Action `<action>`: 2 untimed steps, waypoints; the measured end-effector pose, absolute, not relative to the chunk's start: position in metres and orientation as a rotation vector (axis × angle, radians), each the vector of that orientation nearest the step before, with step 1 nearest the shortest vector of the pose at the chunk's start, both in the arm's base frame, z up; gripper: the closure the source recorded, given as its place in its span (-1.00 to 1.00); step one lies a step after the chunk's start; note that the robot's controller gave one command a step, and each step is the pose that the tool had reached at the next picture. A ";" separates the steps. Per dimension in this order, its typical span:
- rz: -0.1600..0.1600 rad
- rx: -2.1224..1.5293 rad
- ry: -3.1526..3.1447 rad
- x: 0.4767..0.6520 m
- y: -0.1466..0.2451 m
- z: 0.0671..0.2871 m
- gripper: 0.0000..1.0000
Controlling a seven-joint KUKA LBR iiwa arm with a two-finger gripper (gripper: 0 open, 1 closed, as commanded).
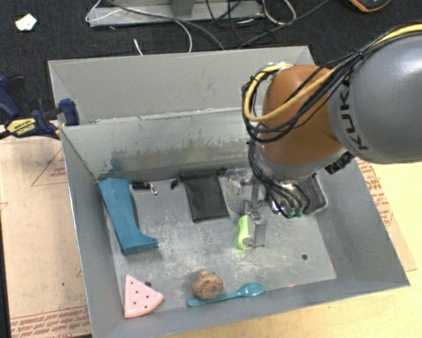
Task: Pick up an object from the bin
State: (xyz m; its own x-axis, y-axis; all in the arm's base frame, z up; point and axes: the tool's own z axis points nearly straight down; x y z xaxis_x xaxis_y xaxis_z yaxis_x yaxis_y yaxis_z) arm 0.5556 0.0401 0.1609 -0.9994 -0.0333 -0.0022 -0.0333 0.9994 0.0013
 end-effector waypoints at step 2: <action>0.004 -0.617 3.090 0.546 0.043 0.134 -1.00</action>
Offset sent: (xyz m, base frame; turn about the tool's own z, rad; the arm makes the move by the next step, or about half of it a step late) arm -0.0256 0.0157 0.0993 -0.2092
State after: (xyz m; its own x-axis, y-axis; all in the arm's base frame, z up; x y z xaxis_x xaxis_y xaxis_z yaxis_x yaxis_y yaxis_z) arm 0.5456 0.0428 0.1340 -0.9234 -0.3838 0.0086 -0.3837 0.9234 0.0043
